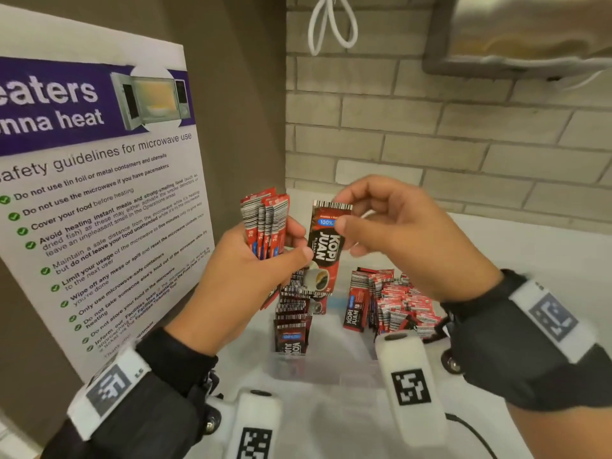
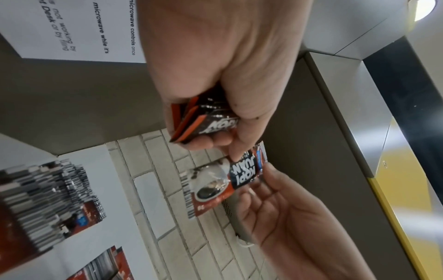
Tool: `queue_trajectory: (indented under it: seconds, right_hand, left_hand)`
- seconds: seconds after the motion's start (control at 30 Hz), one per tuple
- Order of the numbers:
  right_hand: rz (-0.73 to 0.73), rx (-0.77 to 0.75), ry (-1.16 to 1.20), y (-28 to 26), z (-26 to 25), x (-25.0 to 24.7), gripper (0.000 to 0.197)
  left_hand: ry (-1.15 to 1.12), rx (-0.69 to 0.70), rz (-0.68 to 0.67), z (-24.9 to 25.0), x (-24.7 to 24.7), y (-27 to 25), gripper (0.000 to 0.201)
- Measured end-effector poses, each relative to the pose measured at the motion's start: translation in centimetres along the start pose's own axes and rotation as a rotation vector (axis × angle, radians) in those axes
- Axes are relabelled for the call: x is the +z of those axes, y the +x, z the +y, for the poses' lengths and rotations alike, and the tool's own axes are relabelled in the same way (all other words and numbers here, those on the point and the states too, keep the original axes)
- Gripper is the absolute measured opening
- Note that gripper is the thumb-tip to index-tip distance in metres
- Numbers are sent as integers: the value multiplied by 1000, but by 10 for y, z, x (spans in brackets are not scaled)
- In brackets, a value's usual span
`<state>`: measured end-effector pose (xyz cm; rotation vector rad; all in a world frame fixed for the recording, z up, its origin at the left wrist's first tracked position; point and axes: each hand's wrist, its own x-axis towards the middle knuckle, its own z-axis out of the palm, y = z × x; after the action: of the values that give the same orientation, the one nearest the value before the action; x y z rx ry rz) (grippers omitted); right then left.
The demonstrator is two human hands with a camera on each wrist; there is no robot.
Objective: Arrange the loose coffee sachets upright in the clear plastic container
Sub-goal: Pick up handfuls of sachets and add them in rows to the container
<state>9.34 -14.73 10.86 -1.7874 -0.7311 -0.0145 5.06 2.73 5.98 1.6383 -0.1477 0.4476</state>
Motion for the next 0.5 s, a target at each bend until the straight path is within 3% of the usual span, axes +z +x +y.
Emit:
queue_trajectory:
  seconds: [0.13, 0.23, 0.33, 0.43, 0.5]
  right_hand:
    - [8, -13, -169, 14, -7, -6, 15]
    - [64, 122, -284, 24, 10, -14, 12]
    - [4, 299, -421, 28, 36, -9, 13]
    - [-55, 367, -583, 33, 59, 9, 22]
    - [-70, 380, -665, 40, 70, 20, 18]
  left_hand:
    - [-1, -27, 0, -4, 1, 0, 19]
    - [-95, -23, 96, -7, -5, -2, 15]
    - [-220, -20, 174, -10, -15, -4, 23]
    - [-261, -10, 181, -13, -22, -8, 22]
    - [-289, -5, 175, -15, -25, -13, 31]
